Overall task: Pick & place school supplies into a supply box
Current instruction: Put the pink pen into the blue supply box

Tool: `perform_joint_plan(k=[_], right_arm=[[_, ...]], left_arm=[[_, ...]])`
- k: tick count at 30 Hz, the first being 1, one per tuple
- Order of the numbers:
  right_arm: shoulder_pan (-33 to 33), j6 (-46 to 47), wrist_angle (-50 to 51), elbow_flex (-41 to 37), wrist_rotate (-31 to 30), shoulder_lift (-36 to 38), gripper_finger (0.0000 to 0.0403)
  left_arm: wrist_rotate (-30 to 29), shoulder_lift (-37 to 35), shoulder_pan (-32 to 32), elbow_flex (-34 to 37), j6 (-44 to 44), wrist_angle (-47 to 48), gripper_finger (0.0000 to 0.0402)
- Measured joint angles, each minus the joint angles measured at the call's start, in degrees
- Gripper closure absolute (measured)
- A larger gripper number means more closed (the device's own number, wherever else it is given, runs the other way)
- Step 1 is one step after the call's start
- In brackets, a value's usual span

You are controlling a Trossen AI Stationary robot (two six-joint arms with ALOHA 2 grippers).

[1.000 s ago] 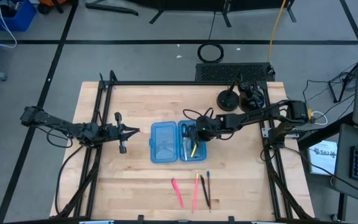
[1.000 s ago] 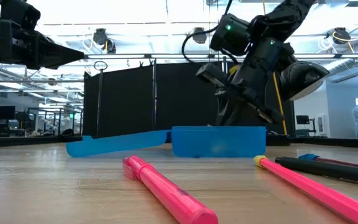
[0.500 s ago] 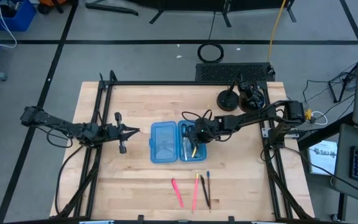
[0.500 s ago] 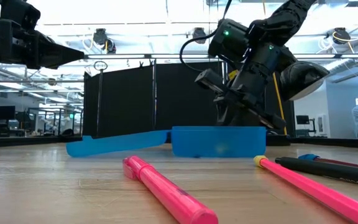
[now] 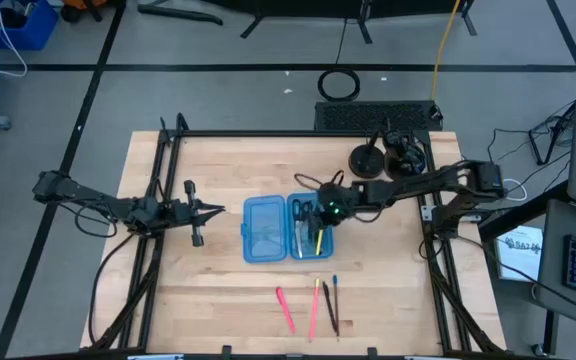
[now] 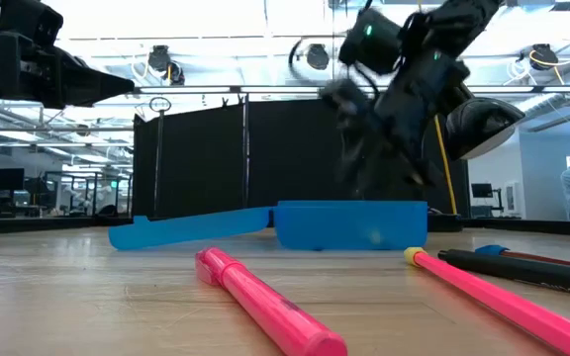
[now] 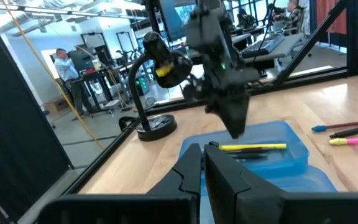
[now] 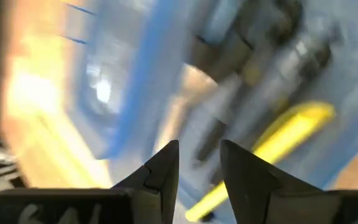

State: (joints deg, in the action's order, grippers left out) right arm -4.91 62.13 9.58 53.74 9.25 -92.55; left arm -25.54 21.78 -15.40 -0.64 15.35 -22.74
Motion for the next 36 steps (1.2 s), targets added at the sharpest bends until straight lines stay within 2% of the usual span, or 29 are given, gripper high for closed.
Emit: perform_joint_plan(k=[4,10,14,16,18,21,23,28,33,36], right_arm=[[-1.5,-10.4,-0.8,0.0,-1.8,8.1,0.029],[-2.2,-39.5,-1.3,0.0,-1.7,22.6,0.0295],[-2.2,-52.9,-0.2,0.0,-2.2,31.1,0.0319],[-1.6,-60.0,1.7,-0.1,-6.1,34.8,0.035],[0.0,-66.8,1.3,-1.6,-14.0,38.1,0.0387],[2.9,-73.3,-2.0,-6.3,-26.4,42.8,0.0395],[4.2,-76.1,-4.7,-10.7,-28.5,45.9,0.04],[7.0,-77.8,-8.8,-22.2,-20.0,53.7,0.0402],[7.5,-75.1,-11.9,-29.7,-10.7,63.7,0.0402],[7.6,-73.0,-15.2,-33.1,-8.9,69.3,0.0403]], left_arm=[[0.0,0.0,0.0,0.0,-0.5,-0.2,0.0378],[0.0,0.0,0.0,0.0,-0.4,0.5,0.0378],[-0.1,0.0,0.0,0.0,-0.6,0.3,0.0378],[-0.6,0.0,0.0,0.0,-0.8,0.2,0.0378],[-1.5,0.0,0.0,0.0,-1.0,0.2,0.0378],[-3.9,0.0,0.0,0.0,-2.4,0.4,0.0378],[-5.2,0.0,0.0,0.0,-2.6,1.3,0.0378],[-6.5,0.0,0.0,0.0,-2.6,1.8,0.0378],[-6.5,0.0,0.0,0.0,-3.8,1.6,0.0378],[-6.5,0.0,0.0,0.0,-5.8,1.5,0.0378]])
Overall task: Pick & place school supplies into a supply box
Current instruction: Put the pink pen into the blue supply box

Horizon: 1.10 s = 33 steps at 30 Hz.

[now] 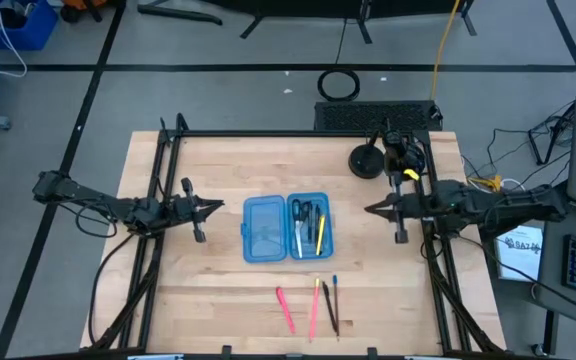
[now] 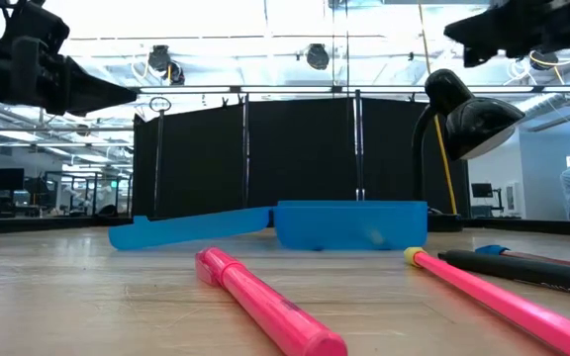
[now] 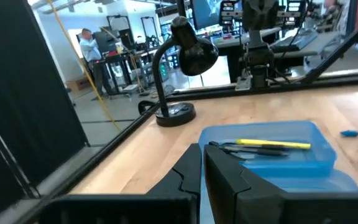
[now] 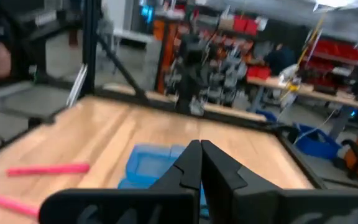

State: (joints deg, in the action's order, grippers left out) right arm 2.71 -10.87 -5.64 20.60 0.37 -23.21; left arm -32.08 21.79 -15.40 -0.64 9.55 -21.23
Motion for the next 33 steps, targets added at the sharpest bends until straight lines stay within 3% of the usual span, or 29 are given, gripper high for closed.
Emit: perform_joint_plan(k=[5,11,15,20,24,29,33], right_arm=[[0.1,1.6,0.0,-5.3,1.2,6.7,0.0403],[0.1,2.0,-3.1,-11.6,-3.3,8.9,0.0403],[0.1,2.8,-3.2,-13.5,-3.1,8.9,0.0403],[0.1,4.6,-3.3,-15.3,-2.7,8.9,0.0403],[0.1,4.5,-5.4,-16.9,3.2,8.9,0.0403],[0.1,1.9,-7.1,-17.1,11.2,9.1,0.0403],[0.0,2.4,-7.0,-17.2,13.9,9.1,0.0403]], left_arm=[[0.7,0.0,0.0,0.0,-5.0,0.1,0.0378],[2.5,1.0,-0.1,-0.3,-11.4,0.0,0.0378],[6.2,5.7,-2.5,-6.2,-13.2,0.4,0.0378],[-2.6,19.5,-8.9,-21.2,-13.4,8.4,0.0378],[-12.0,32.4,-12.2,-39.8,-17.8,24.6,0.0378],[-13.1,47.2,-14.8,-60.9,-28.8,39.6,0.0378],[-13.0,57.7,-17.4,-72.1,-40.7,44.9,0.0378]])
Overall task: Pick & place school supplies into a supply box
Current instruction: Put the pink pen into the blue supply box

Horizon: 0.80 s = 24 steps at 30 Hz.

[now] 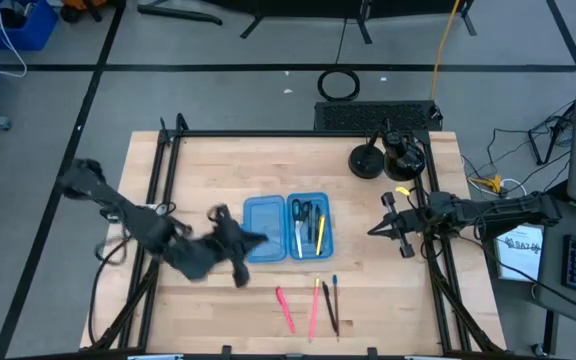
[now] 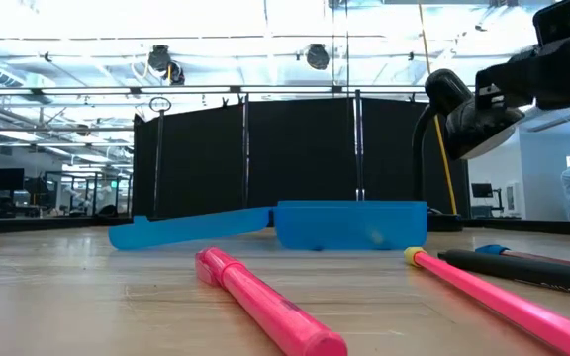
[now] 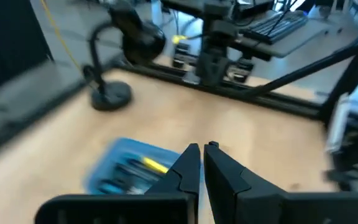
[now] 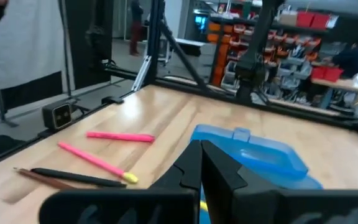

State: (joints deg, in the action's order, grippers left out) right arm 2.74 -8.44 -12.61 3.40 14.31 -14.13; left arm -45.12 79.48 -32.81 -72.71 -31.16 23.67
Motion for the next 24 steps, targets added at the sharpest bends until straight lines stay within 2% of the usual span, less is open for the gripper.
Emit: perform_joint_plan(k=[4,12,15,19,21,24], right_arm=[[0.0,1.8,2.1,0.0,2.3,0.0,0.0403],[0.0,7.1,2.1,-0.1,2.4,0.0,0.0403],[0.0,8.3,2.2,-0.2,2.4,0.0,0.0403],[0.0,9.3,2.2,-0.2,2.4,0.0,0.0403],[0.0,9.3,2.2,-0.2,2.4,0.0,0.0403],[0.0,9.2,2.1,-0.2,2.4,0.0,0.0403]], left_arm=[[0.8,10.5,-3.0,-7.1,-12.3,1.1,0.0378],[5.1,28.6,-7.5,-17.2,-40.8,1.1,0.0378],[8.2,34.6,-8.2,-21.3,-49.4,1.1,0.0385],[17.2,41.8,-8.2,-28.3,-58.6,1.5,0.0397],[20.8,44.8,-8.0,-33.5,-62.1,4.6,0.0395],[25.3,48.6,-7.4,-44.1,-70.2,19.5,0.0398]])
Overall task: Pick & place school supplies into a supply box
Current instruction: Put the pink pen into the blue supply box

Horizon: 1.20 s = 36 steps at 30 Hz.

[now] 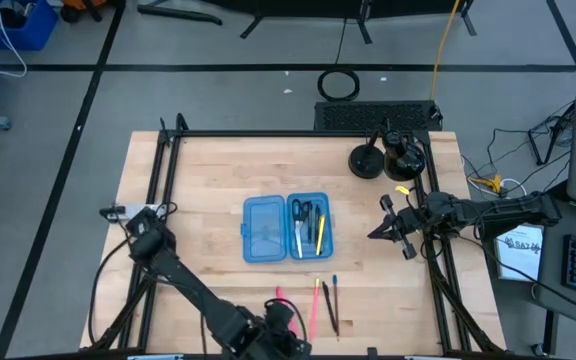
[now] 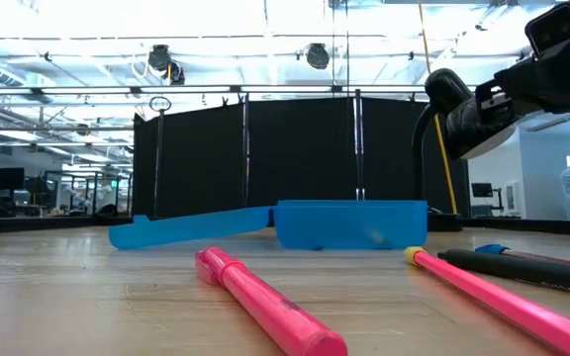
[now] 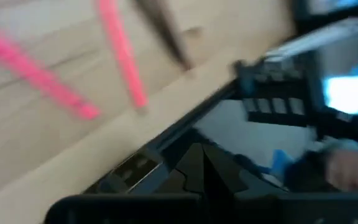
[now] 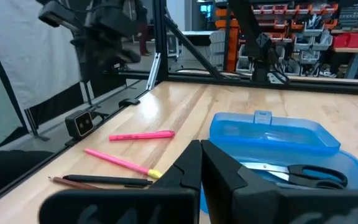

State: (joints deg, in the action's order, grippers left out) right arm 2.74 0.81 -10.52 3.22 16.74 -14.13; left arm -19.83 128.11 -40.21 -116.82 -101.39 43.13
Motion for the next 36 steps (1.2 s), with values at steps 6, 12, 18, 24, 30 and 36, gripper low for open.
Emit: perform_joint_plan(k=[6,12,18,24,30,36], right_arm=[[0.0,0.0,-2.0,0.0,0.0,0.0,0.0403],[0.0,0.1,-2.0,0.0,0.0,0.0,0.0403],[0.0,0.1,-1.1,0.0,0.0,0.0,0.0403],[0.0,0.1,-0.8,-0.1,0.0,0.0,0.0403],[0.0,0.2,-0.8,-0.1,0.1,0.0,0.0403],[0.0,0.3,-0.8,-0.1,0.0,0.0,0.0403]], left_arm=[[0.6,6.7,2.5,-16.5,-13.7,28.1,0.0399],[7.7,9.9,6.3,-16.4,-12.4,28.8,0.0399],[11.6,10.5,8.4,-16.4,-7.1,28.5,0.0363],[13.0,10.4,8.1,-14.5,-8.0,27.6,0.0274],[18.3,10.5,8.4,-8.3,-10.4,22.1,0.0192],[18.9,10.5,8.4,-4.4,-11.3,18.6,0.0166]])
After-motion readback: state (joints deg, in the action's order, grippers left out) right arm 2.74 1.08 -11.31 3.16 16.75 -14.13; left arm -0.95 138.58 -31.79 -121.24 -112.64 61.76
